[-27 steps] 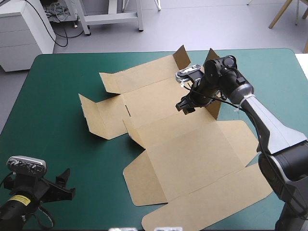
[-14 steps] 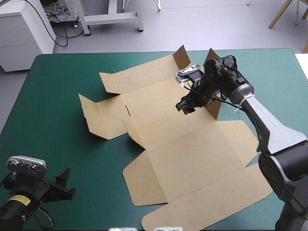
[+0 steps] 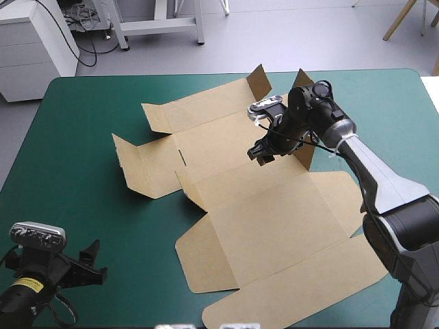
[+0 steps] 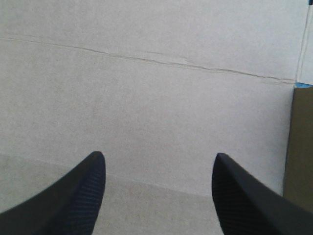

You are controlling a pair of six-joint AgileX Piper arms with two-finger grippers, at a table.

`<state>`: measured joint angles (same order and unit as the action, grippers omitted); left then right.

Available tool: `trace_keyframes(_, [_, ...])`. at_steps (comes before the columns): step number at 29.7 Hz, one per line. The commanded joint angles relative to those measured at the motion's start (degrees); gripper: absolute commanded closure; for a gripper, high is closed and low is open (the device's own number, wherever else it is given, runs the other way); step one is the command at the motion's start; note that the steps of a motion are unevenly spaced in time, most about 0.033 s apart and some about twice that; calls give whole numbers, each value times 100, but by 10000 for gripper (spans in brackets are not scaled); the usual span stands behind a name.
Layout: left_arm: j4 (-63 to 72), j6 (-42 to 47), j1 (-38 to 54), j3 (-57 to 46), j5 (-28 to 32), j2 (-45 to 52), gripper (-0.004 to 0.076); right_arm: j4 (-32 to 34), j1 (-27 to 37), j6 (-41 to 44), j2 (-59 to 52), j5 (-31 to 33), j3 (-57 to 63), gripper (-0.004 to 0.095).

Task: Fold the box

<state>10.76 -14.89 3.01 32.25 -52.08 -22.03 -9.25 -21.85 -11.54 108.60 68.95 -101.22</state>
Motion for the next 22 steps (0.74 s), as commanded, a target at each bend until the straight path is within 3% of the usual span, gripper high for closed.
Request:
trace_keyframes(1, [102, 27, -17, 157, 357, -52, 267, -171, 20, -142, -195, -176, -128, 332])
trace_keyframes(22, [102, 27, -17, 157, 357, -52, 267, 447, 79, -103, -627, -1, -1214, 332])
